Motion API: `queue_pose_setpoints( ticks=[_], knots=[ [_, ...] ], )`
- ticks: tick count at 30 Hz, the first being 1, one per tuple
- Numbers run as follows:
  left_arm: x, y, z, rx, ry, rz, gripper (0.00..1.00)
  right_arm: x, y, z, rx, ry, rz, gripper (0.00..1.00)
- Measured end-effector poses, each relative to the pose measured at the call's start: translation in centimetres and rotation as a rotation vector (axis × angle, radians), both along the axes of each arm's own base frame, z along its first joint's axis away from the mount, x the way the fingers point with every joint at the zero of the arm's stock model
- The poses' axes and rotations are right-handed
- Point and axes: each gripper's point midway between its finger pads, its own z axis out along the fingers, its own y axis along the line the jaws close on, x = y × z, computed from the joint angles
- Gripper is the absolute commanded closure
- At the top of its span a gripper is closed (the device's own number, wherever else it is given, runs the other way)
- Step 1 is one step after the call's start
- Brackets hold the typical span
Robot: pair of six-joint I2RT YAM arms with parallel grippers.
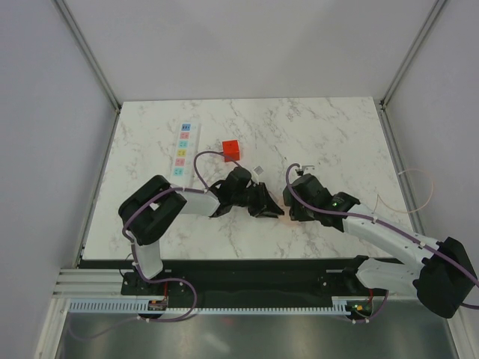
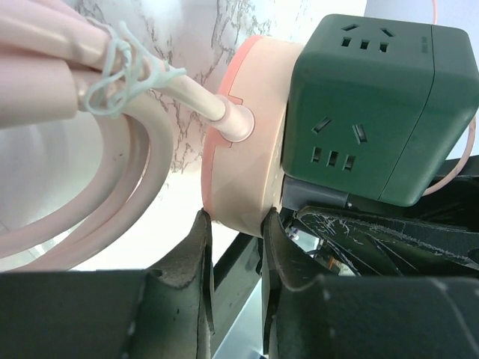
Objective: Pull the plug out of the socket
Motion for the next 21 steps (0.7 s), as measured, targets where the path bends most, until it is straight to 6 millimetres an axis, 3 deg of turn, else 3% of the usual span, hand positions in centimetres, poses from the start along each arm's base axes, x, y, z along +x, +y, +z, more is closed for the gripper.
queue_pose_setpoints(
  ticks=[3,4,7,16,21],
  knots=[
    [0.0,0.0,0.0,-0.002,-0.006,-0.006,0.65,0.0,0.0,0.0,0.001,0.002,-0.001,1.00],
    [-0.1,0.0,0.1,-0.004,-0.010,-0.007,0.50,-0.1,0.0,0.0,0.003,0.003,-0.002,1.00],
    [-0.3,0.4,-0.3,0.001,-0.021,-0.011,0.36,0.1,0.4,0.3,0.027,-0.007,-0.002,1.00],
    [-0.5,0.6,-0.7,0.010,-0.028,-0.018,0.32,0.0,1.3,0.3,0.082,-0.002,-0.003,1.00],
    [-0.6,0.7,-0.8,0.013,-0.026,-0.017,0.41,-0.2,1.6,-0.2,0.105,0.010,-0.003,1.00]
  ],
)
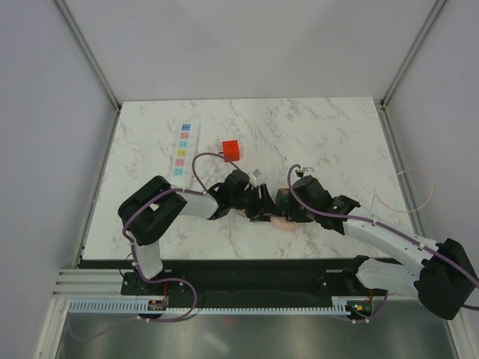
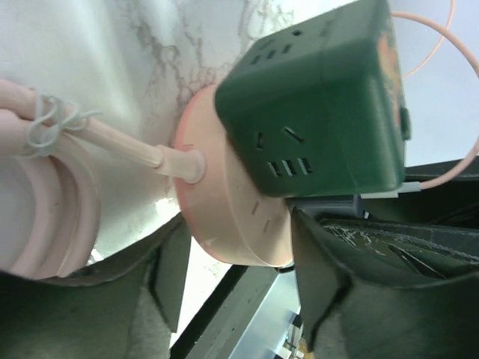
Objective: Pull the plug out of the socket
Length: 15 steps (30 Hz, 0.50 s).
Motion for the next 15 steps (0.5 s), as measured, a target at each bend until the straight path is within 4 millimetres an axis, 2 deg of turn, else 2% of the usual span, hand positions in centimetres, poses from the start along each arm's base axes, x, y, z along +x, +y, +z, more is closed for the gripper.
queue_pose_setpoints(
  ticks=[3,4,6,9,15],
  knots=[
    [0.07,0.24,-0.37,0.014,0.005,0.011,0.54,-0.11,0.08,-0.20,0.006,0.005,0.001,1.00],
    [0.14,0.28,-0.39,0.015,0.005,0.014,0.68,-0.17,0.07,-0.29,0.007,0.007,0.000,1.00],
    [0.36,0.32,-0.36,0.014,0.004,0.023,0.85,-0.56,-0.16,-0.69,-0.002,0.024,0.003,1.00],
    [0.73,0.35,-0.19,0.007,-0.003,0.032,0.98,-0.93,-0.22,-1.00,-0.002,0.041,0.004,1.00],
    [0.69,0.43,-0.32,0.013,-0.001,0.032,0.98,-0.92,-0.28,-1.02,-0.004,0.041,0.002,1.00]
  ],
)
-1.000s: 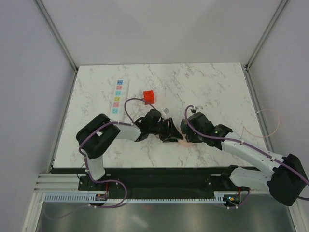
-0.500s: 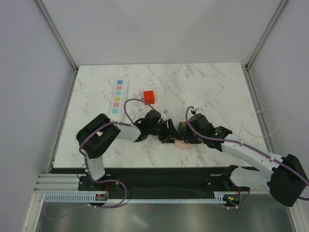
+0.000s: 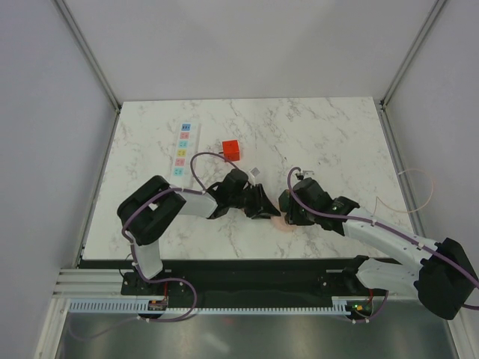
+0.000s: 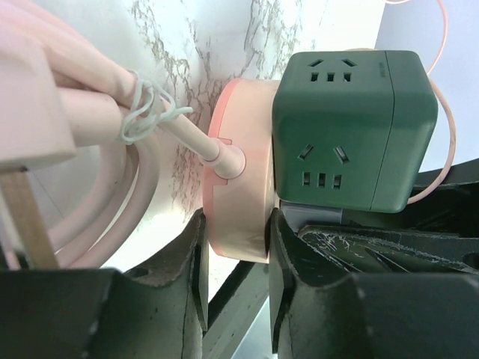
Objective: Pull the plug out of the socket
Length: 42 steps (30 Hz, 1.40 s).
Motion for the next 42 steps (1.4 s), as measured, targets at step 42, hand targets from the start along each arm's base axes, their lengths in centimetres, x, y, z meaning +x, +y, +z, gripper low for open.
queue_pose_setpoints(
  ticks=[42],
  knots=[
    [0.2,-0.1,1.2,0.047,-0.054,0.030,0.98,-0.3,-1.2,1.0,0.207,0.063,-0.111,1.00]
  ],
)
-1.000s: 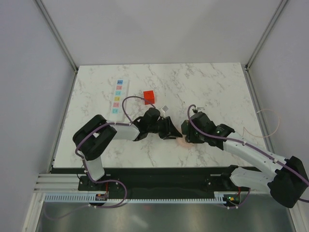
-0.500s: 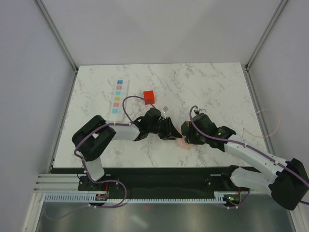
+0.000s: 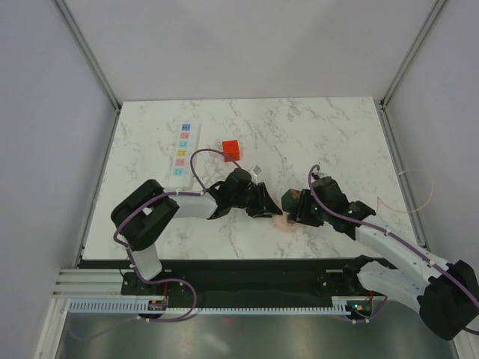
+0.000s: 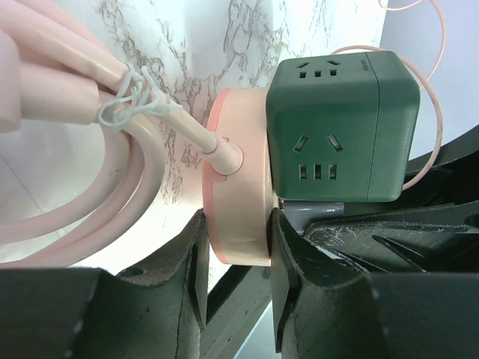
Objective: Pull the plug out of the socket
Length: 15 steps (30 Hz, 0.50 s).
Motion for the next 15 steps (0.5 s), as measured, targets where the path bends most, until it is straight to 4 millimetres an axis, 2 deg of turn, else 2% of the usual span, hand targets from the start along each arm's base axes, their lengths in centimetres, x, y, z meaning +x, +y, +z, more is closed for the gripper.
queue_pose_setpoints(
  ticks=[15],
  knots=[
    [0.10,0.01,0.18,0.004,-0.009,0.010,0.98,0.08,-0.29,0.06,0.069,0.030,-0.012,1.00]
  ],
)
